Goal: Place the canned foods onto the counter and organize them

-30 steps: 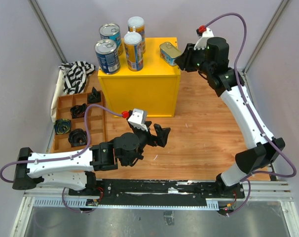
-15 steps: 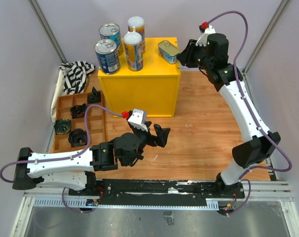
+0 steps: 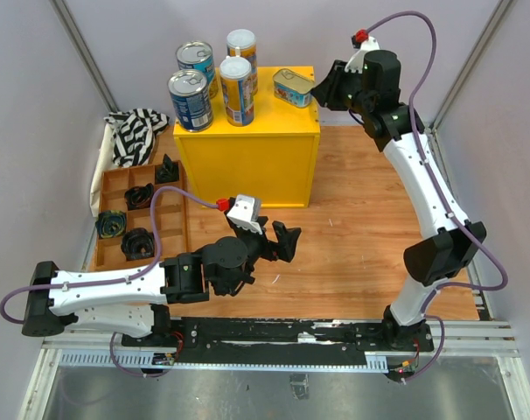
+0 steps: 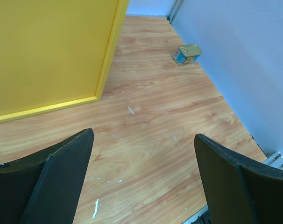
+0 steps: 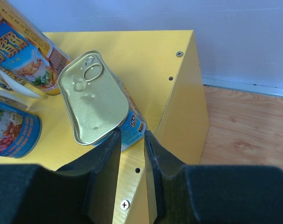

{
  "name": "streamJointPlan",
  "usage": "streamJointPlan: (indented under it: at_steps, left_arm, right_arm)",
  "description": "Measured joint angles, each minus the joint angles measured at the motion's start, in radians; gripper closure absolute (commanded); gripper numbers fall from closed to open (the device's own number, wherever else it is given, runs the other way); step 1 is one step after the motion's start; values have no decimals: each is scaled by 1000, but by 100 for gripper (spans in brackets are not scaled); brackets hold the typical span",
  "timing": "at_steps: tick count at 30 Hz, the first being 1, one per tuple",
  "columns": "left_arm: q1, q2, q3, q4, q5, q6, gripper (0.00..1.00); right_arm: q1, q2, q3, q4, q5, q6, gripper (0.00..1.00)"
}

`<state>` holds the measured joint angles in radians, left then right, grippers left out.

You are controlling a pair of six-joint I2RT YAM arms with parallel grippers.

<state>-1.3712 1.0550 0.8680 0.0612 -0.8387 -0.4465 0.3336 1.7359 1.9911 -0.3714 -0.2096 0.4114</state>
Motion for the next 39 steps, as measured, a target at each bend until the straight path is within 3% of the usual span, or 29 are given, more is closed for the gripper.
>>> streamJointPlan:
  at_steps: [22, 32, 39]
  left_arm:
    - [0, -16, -14, 5, -18, 0, 7]
    - [0, -21, -17, 14, -15, 5, 7]
    - [0, -13, -17, 21, -10, 19, 7]
  right_arm:
    - [-55, 145, 199, -30, 3, 3, 72]
    - [-35, -93, -23, -57, 10, -36, 71]
    - [50, -171, -61, -58, 5, -53, 71]
